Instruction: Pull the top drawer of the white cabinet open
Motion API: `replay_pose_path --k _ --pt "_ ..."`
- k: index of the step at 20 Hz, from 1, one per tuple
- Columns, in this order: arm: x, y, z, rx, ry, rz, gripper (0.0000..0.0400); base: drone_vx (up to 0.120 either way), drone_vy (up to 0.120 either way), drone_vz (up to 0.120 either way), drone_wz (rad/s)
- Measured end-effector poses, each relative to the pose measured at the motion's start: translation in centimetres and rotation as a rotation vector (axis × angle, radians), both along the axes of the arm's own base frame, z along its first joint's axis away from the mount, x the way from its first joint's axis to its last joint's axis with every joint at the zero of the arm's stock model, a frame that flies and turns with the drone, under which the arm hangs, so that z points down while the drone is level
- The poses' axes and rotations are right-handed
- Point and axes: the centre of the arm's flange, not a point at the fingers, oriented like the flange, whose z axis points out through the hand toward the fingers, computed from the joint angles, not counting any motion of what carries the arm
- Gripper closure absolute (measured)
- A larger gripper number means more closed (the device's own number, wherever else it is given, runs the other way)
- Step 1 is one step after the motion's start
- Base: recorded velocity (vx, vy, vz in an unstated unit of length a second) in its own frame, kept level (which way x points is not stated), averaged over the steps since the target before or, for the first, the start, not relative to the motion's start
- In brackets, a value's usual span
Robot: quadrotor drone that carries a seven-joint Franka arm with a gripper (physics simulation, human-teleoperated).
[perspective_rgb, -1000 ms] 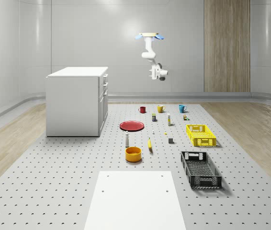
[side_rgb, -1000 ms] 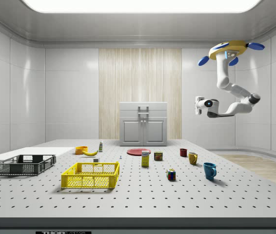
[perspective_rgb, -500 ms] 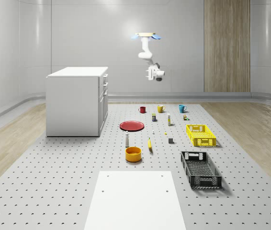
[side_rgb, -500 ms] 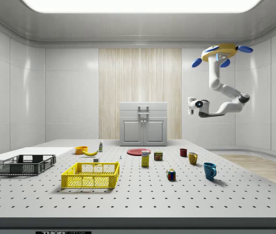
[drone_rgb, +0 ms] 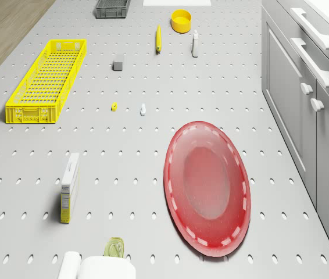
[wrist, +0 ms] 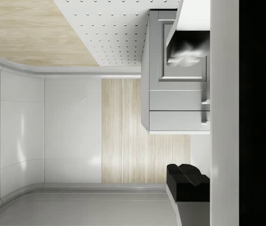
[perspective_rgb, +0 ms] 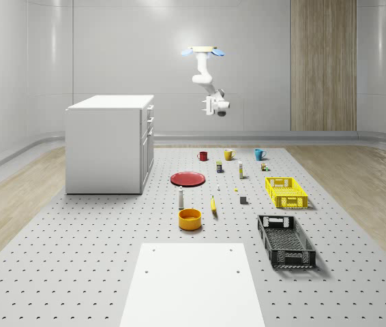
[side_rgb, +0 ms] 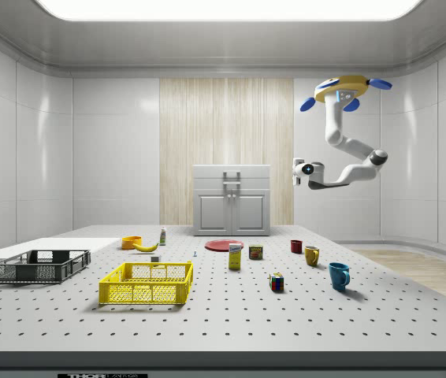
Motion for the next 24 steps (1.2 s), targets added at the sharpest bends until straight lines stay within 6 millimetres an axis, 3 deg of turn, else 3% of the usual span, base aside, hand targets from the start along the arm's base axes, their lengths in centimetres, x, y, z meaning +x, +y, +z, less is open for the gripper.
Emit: replay_pose_path --k 13,17,24 --pt "0.0 0.0 0.0 0.0 0.0 0.0 0.0095 0.12 -0.12 0.0 0.0" --pt "0.0 0.0 -0.01 0.0 0.0 0.0 0.0095 0.12 -0.02 0.0 0.0" --pt "0.0 0.0 -0.01 0.0 0.0 0.0 0.0095 0.12 -0.12 0.0 0.0"
